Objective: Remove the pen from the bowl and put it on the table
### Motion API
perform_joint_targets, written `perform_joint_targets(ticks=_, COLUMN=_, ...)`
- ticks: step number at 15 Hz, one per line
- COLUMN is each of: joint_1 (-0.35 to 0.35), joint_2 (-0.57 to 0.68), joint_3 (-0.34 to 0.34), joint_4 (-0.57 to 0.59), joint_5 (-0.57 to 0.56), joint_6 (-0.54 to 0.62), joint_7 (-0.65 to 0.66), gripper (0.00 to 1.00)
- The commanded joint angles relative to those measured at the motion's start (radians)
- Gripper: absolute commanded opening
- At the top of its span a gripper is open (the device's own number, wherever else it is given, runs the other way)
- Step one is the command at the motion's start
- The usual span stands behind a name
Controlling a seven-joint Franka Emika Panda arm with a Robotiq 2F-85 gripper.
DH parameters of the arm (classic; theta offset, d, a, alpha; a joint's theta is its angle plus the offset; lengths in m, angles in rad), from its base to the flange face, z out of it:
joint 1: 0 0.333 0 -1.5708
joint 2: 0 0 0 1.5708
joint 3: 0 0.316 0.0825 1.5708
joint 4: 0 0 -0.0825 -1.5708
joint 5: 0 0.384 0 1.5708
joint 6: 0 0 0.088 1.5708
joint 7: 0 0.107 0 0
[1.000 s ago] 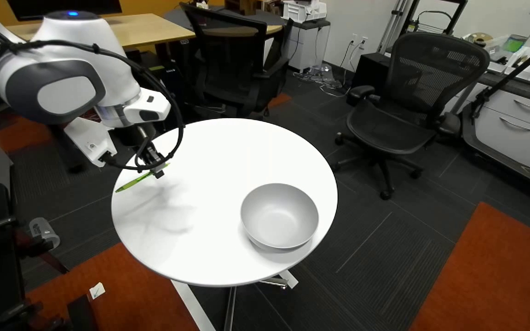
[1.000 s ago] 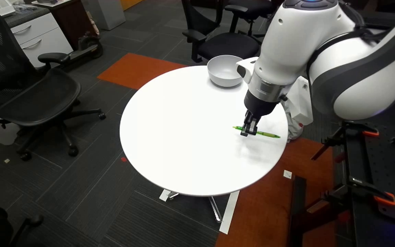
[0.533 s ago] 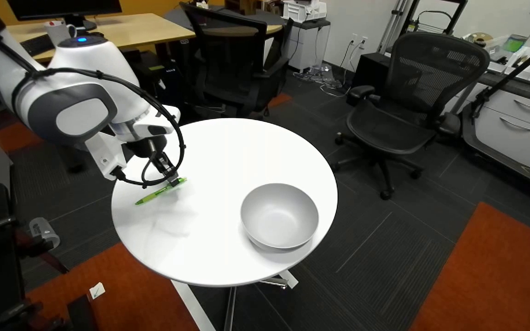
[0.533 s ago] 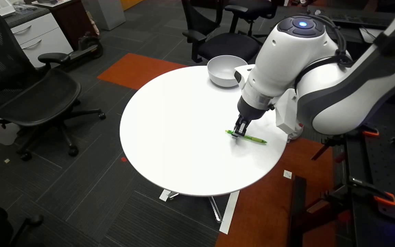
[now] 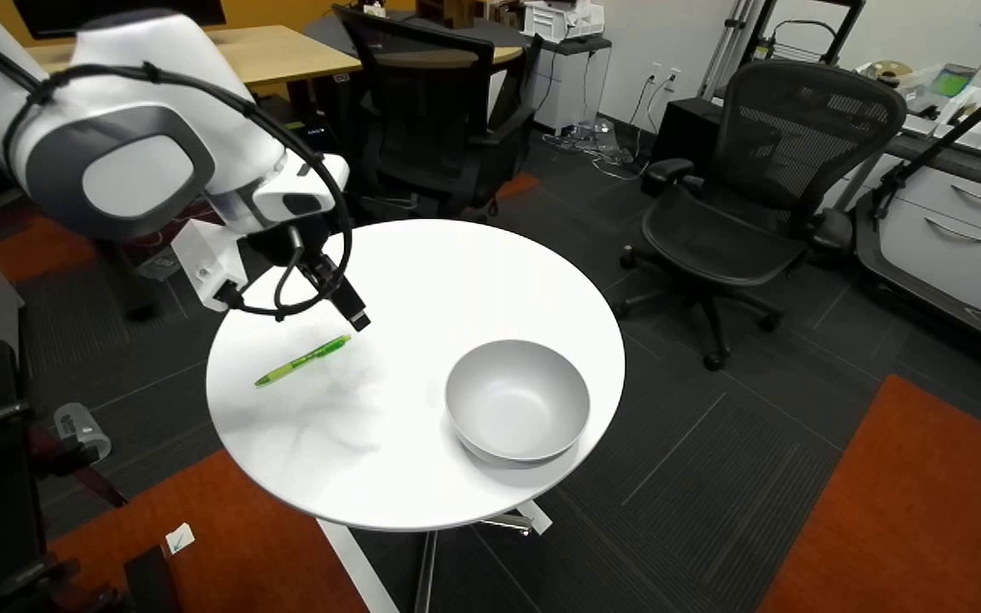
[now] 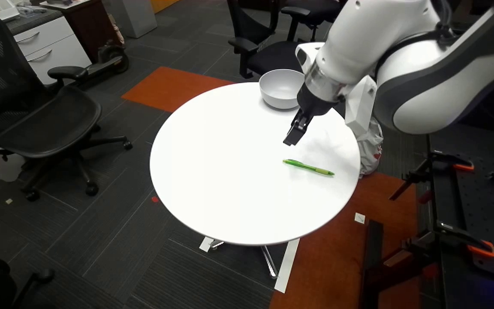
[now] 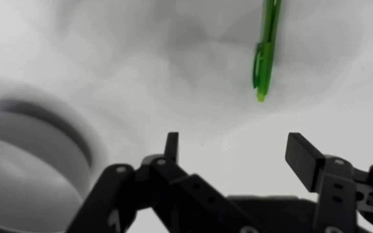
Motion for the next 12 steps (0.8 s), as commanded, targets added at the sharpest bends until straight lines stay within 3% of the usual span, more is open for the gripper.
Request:
perform_joint_targets(ticks=1, joint_1=-0.026, joint_2=-0.206, joint_3=-0.02, joint_4=-0.078, joint_5=-0.048, joint_6=-0.102, joint_7=-0.088, gripper=1.0)
perform_joint_targets(ticks=5, joint_1=-0.063, joint_2=-0.326, joint_3=0.006, joint_4=-0.093, joint_5=-0.013, joint_6=-0.212, joint_7=-0.218, gripper=1.0)
perform_joint_targets(ticks=6, joint_1=-0.188, joint_2=-0.349, joint_3=0.118, joint_4=-0.093, joint_5=-0.05, joint_6=-0.231, joint_7=-0.212, gripper=1.0)
perform_joint_targets(ticks=10, joint_1=-0.305, joint_2=-0.362, joint_3=0.249, joint_4=-0.082, joint_5=0.074, joint_6=-0.278, joint_7=-0.356, gripper=1.0)
perform_joint_targets(ticks=11, joint_1=-0.321, joint_2=-0.339, joint_3=0.262, joint_4=-0.067, joint_5=0.012, joint_6=-0.252, joint_7=-0.27, gripper=1.0)
perform_joint_targets(ticks=12, joint_1=-0.334, joint_2=-0.341, joint_3=0.277, joint_4=-0.068, joint_5=0.033, joint_6=-0.257, joint_7=-0.299, gripper=1.0)
